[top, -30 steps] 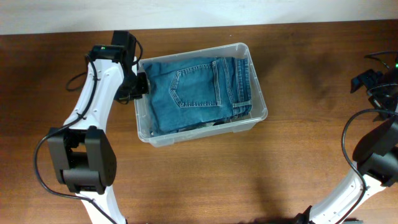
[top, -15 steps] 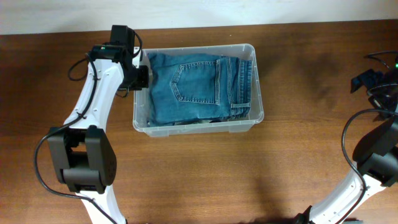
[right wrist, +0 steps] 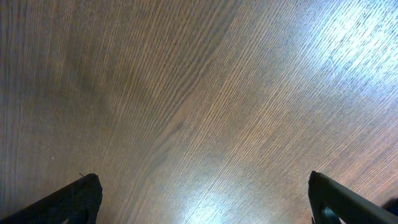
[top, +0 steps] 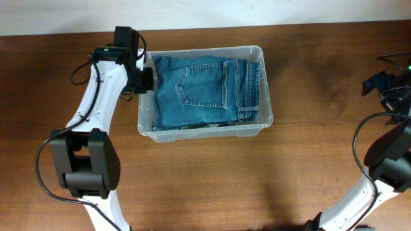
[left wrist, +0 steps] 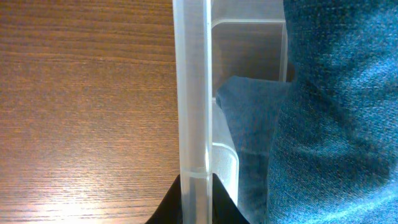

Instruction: Pack container

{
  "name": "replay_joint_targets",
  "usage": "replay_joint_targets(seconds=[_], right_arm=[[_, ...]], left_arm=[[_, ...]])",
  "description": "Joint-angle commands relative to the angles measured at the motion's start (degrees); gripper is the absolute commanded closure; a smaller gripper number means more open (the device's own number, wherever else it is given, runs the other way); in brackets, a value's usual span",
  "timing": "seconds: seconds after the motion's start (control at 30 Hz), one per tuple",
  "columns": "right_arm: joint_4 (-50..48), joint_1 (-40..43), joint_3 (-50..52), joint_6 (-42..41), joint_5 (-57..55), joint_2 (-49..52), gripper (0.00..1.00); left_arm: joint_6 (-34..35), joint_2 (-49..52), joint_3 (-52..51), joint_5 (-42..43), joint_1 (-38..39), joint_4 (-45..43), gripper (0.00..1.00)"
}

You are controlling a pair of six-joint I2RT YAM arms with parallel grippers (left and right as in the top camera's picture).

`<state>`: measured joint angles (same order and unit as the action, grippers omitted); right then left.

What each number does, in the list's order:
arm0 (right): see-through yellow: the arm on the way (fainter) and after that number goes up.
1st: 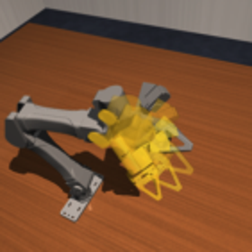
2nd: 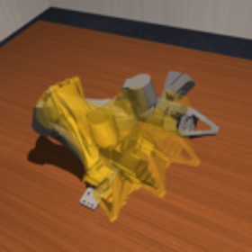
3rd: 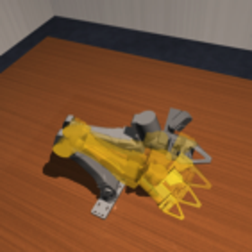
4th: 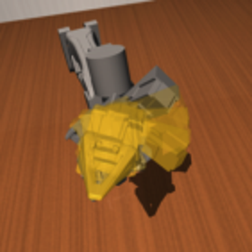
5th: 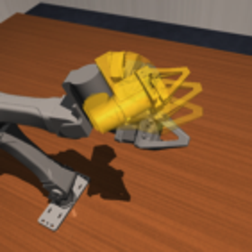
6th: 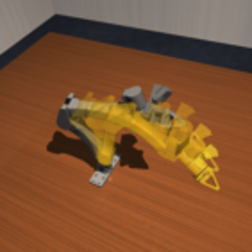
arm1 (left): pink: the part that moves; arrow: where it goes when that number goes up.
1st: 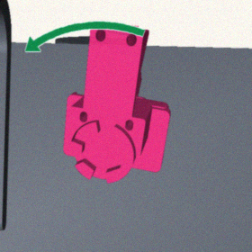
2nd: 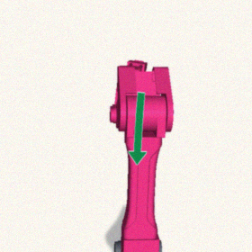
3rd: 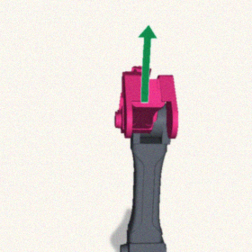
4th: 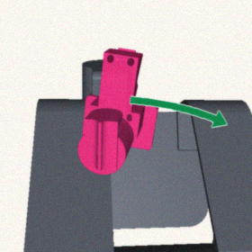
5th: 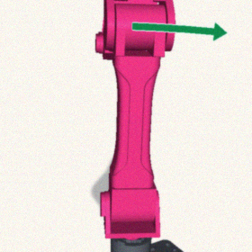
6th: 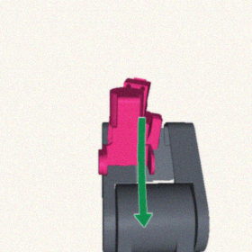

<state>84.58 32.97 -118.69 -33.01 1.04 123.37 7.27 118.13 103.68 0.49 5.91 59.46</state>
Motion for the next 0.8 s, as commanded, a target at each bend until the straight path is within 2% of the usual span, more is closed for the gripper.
replay_joint_targets(seconds=[0.0, 0.13, 0.2, 0.23, 0.27, 0.33, 0.37, 0.53, 0.73, 0.77], right_arm=[[0.0, 0.1, 0.2, -0.5, -0.9, -1.1, 0.01], [0.0, 0.1, 0.2, -0.5, -0.9, -1.1, 0.02], [0.0, 0.1, 0.2, -0.5, -0.9, -1.1, 0.01], [0.0, 0.1, 0.2, -0.5, -0.9, -1.1, 0.02], [0.0, 0.1, 0.2, -0.5, -0.9, -1.1, 0.02], [0.0, 0.1, 0.2, -0.5, -0.9, -1.1, 0.02], [0.0, 0.1, 0.2, -0.5, -0.9, -1.1, 0.02], [0.0, 0.1, 0.2, -0.5, -0.9, -1.1, 0.02], [0.0, 0.1, 0.2, -0.5, -0.9, -1.1, 0.02], [0.0, 0.1, 0.2, -0.5, -0.9, -1.1, 0.02]], left_arm=[[2.1, -0.3, 1.2, 0.8, -0.1, -0.3, 0.99], [2.1, -0.3, 1.2, 0.7, -0.1, -0.3, 1.00], [2.1, -0.3, 1.2, 0.7, -0.1, -0.3, 0.95], [2.1, -0.3, 1.2, 0.7, -0.1, -0.3, 0.84], [2.1, -0.3, 1.2, 0.7, -0.1, -0.3, 0.66], [2.1, -0.3, 1.2, 0.6, -0.1, -0.5, 0.22], [2.1, -0.3, 1.2, 0.6, -0.1, -0.8, 0.17], [2.1, -0.4, 3.4, 0.9, -0.1, -0.6, 0.17], [2.1, -2.7, 11.0, 0.9, -0.1, 4.3, 0.13], [2.1, -3.4, 11.9, 0.9, -0.1, 5.4, 0.06]])
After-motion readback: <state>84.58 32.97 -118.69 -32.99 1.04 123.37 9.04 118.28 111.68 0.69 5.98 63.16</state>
